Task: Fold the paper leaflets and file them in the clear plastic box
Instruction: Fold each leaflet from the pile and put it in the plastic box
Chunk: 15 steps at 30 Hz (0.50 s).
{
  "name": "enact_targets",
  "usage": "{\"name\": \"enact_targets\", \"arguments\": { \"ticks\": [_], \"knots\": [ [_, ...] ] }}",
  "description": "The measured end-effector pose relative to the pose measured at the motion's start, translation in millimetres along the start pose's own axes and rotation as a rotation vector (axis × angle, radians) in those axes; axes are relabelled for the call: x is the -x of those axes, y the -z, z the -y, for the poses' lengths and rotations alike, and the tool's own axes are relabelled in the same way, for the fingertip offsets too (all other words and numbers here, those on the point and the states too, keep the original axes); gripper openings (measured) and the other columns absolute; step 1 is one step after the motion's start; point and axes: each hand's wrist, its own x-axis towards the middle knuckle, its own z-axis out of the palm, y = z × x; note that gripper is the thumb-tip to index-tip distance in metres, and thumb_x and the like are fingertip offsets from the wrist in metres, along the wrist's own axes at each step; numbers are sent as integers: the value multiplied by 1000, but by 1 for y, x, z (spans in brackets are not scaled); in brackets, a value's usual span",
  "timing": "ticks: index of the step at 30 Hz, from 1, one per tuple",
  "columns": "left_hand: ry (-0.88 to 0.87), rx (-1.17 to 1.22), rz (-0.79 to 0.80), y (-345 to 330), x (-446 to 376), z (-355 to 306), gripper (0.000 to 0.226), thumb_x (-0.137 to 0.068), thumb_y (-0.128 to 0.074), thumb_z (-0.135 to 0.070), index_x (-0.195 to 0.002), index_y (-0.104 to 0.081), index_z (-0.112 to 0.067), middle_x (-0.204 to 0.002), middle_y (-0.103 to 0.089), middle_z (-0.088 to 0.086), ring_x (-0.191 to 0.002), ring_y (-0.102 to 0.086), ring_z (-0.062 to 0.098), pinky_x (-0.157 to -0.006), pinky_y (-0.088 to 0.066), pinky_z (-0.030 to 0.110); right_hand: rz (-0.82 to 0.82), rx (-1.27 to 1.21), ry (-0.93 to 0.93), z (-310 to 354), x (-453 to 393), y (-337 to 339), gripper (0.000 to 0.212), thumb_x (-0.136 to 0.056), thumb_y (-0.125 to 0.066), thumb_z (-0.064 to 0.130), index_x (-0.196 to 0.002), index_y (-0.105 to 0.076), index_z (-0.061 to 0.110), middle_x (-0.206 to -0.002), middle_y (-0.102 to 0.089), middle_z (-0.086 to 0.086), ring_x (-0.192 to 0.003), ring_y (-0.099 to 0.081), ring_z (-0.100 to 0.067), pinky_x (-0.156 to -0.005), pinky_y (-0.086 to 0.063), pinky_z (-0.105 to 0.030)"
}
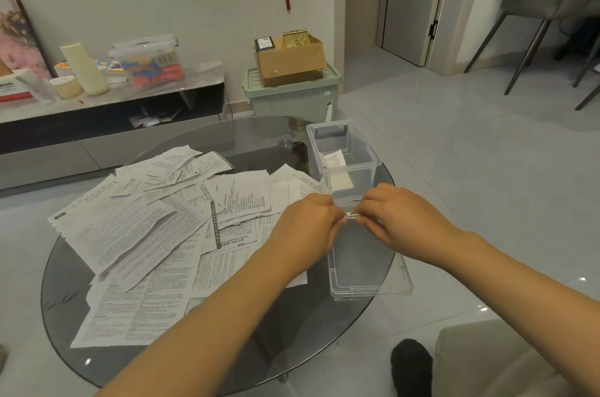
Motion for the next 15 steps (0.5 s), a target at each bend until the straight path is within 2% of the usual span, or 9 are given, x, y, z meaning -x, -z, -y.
{"name": "enact_targets", "arguments": {
  "ticks": [2,4,6,8,9,11,13,15],
  "knots": [
    [-9,-5,-22,-1,-1,3,21,-90,-54,-14,-89,-71,-1,-82,-62,15,-78,-58,32,-62,-41,34,-65,-4,1,3,-1,0,6,-74,-70,22,-71,-70,17,-60,-61,5,-53,-56,-18,-52,-36,-22],
    [-16,-29,-59,-3,-1,6,14,-78,-59,-7,-79,-72,-1,-71,-61,14,-66,-58,32,-54,-44,34,-71,1,-3,6,-1,-2,17,-60,-85,11,-64,-69,16,-53,-60,3,-46,-54,-20,-49,-36,-20],
    [-40,-45,-103,-4,-2,9,11,-68,-62,-7,-71,-72,-5,-62,-60,9,-56,-58,29,-46,-45,29,-79,20,-11,8,-2,-2,22,-52,-87,6,-59,-68,15,-49,-58,1,-42,-52,-20,-46,-37,-19],
    [-73,-46,-151,-4,-1,13,11,-69,-64,-12,-72,-74,-8,-61,-60,7,-55,-58,26,-46,-45,26,-131,17,12,8,-2,-5,13,-61,-82,11,-60,-70,16,-49,-59,1,-42,-52,-20,-45,-39,-20],
    [-87,-43,-161,-3,0,15,12,-72,-64,-15,-75,-75,-9,-63,-62,6,-55,-58,26,-48,-46,26,-149,4,21,8,-2,-5,6,-67,-75,17,-62,-71,16,-50,-60,1,-43,-53,-20,-45,-41,-21],
    [-128,-43,-152,-2,3,20,16,-76,-65,-20,-84,-77,-14,-71,-65,4,-61,-60,25,-54,-47,28,-134,-21,29,7,0,-6,12,-72,-65,25,-67,-74,19,-53,-61,3,-47,-54,-20,-46,-44,-24],
    [-113,-21,-55,1,7,18,21,-85,-62,-27,-101,-75,-21,-90,-66,3,-80,-60,23,-67,-50,33,-76,-22,64,7,1,-4,10,-72,-70,28,-75,-76,21,-59,-63,3,-54,-58,-20,-50,-46,-27],
    [-14,70,101,2,11,17,29,-92,-56,-37,-117,-67,-27,-109,-59,-1,-100,-53,17,-86,-46,33,73,-30,36,9,2,2,20,-76,-72,36,-93,-75,25,-80,-67,4,-76,-61,-20,-66,-44,-28]
  ]
}}
